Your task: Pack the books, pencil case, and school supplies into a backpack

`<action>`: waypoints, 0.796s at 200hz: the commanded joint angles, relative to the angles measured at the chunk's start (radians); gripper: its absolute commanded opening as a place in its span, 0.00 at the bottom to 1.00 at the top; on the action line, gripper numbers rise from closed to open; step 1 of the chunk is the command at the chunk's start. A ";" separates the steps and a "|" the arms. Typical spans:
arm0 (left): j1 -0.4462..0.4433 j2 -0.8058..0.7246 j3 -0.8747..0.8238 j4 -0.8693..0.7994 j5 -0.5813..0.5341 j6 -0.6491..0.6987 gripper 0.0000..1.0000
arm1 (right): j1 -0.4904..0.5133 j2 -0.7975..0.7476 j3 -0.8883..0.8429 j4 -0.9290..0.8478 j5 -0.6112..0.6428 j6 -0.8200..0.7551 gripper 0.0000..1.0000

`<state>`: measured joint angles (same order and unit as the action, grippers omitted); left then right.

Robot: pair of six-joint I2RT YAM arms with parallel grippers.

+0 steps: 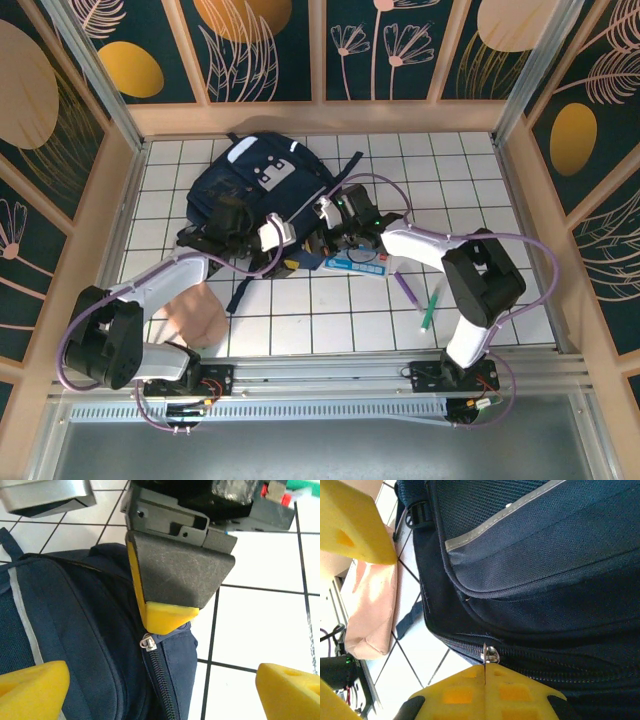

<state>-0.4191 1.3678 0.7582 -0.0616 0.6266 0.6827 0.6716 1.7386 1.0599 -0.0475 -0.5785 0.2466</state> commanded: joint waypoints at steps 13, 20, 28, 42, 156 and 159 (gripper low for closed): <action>-0.012 0.052 0.028 0.042 -0.118 0.032 0.80 | 0.020 0.004 0.025 0.058 -0.080 0.017 0.00; -0.013 0.073 0.044 0.033 -0.128 0.050 0.77 | 0.021 0.000 0.022 0.062 -0.082 0.017 0.00; -0.015 0.101 0.061 0.013 -0.132 0.079 0.77 | 0.022 -0.005 0.015 0.071 -0.085 0.021 0.00; -0.020 0.138 0.083 -0.009 -0.141 0.111 0.71 | 0.022 -0.008 0.003 0.088 -0.097 0.028 0.00; -0.024 0.141 0.041 -0.084 -0.198 0.247 0.00 | 0.013 -0.018 0.030 -0.053 -0.003 -0.054 0.00; -0.024 0.139 0.040 -0.087 -0.201 0.250 0.00 | 0.014 -0.020 0.028 -0.059 0.003 -0.062 0.00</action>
<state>-0.4480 1.5234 0.8040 -0.1024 0.4660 0.8658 0.6834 1.7401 1.0561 -0.0307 -0.6353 0.2501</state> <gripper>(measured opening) 0.054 0.049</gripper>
